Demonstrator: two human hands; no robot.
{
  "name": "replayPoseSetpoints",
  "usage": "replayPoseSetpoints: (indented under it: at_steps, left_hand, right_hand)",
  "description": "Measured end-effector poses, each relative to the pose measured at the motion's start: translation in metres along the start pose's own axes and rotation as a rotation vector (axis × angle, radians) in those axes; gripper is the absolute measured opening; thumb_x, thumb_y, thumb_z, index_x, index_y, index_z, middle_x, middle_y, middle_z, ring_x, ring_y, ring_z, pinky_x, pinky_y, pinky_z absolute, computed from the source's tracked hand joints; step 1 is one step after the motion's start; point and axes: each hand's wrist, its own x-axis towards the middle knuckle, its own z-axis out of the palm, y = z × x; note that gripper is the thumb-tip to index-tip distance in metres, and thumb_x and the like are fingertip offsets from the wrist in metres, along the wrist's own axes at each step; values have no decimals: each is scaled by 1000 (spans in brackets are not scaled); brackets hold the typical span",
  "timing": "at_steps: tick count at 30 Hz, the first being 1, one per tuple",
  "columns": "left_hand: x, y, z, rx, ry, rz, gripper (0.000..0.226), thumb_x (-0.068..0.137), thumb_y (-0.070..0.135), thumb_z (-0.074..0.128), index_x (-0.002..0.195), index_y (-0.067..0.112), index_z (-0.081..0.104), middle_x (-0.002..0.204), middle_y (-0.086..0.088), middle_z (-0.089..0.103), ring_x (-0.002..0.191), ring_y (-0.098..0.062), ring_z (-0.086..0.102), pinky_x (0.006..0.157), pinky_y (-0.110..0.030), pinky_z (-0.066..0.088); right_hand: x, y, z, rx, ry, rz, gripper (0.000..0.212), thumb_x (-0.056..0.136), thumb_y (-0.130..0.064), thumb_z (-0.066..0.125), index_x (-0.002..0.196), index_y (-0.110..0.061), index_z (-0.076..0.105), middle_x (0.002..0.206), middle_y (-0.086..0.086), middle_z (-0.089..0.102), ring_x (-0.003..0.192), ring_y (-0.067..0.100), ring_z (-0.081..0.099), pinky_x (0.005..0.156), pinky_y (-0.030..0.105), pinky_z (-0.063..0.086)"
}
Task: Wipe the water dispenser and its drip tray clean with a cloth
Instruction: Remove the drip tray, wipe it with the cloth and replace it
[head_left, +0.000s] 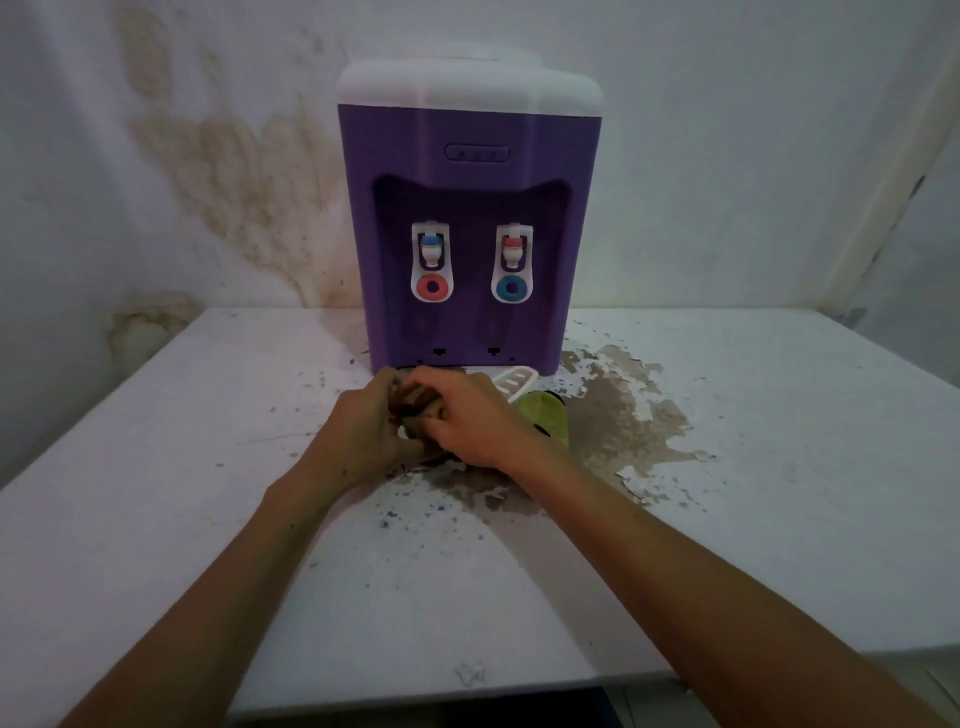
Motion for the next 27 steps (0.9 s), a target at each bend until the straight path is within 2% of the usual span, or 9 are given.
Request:
replayPoseSetpoints:
  at_steps: [3,7,12,14,16,18,21,24,27]
  left_hand:
    - [-3,0,0,28,14,51,67,69,31,92,123,20,53,91,13,61,74,5,56,63,-3,43]
    - [-1,0,-1,83,-24,55,63,72,26,91,123,14,56,93,9,61,75,-3,57,65,-4,38]
    - [0,3,-1,74,-4,35,56,68,41,92,108,22,57,83,16,62,71,1,59,62,-7,42]
    - [1,4,-2,73,-6,11,60,65,46,92,108,24,57,86,14,65,75,0,63,67,-13,49]
    - [3,3,-3,88,-28,-39,62,63,44,94,109,24,57,89,11,66,78,-1,64,68,-16,51]
    - [5,3,-4,102,-56,-64,58,63,43,94,104,26,57,89,13,65,78,2,62,65,-11,48]
    - [7,5,-5,119,-91,-66,51,64,41,94,99,29,58,91,15,64,80,5,60,66,-8,45]
    - [9,4,-7,144,-114,-73,50,67,39,93,106,25,64,99,12,68,83,2,61,68,-8,45]
    - [11,0,-11,175,-144,-56,58,70,36,91,120,20,66,112,7,71,92,-4,63,74,-9,45]
  right_hand:
    - [-3,1,1,2,12,-3,30,88,-18,75,117,-27,73,107,-3,74,78,8,63,71,18,43]
    - [-6,-1,1,14,-54,-91,26,89,-13,72,110,-27,77,107,-7,75,93,9,67,87,22,51]
    - [3,4,-3,-101,-33,-94,23,84,-2,67,96,-19,78,96,-1,73,83,15,62,74,30,50]
    - [5,12,-8,-155,-7,-65,25,83,2,62,94,-16,77,96,2,73,87,18,63,78,34,51]
    - [7,29,-17,-206,41,29,27,87,2,59,97,-14,78,100,5,74,93,22,65,84,38,53]
    - [9,54,-27,-213,117,171,23,91,-3,62,98,-16,78,102,5,74,90,19,67,86,37,56]
    - [13,82,-41,-295,176,373,20,86,-6,69,101,-19,76,103,9,71,84,22,66,80,35,58]
    - [8,96,-55,-399,197,488,17,85,-4,67,100,-11,71,100,13,68,81,27,62,71,34,53]
    - [-6,108,-67,-387,180,615,15,90,-9,64,103,-9,70,103,14,67,89,31,65,79,38,56]
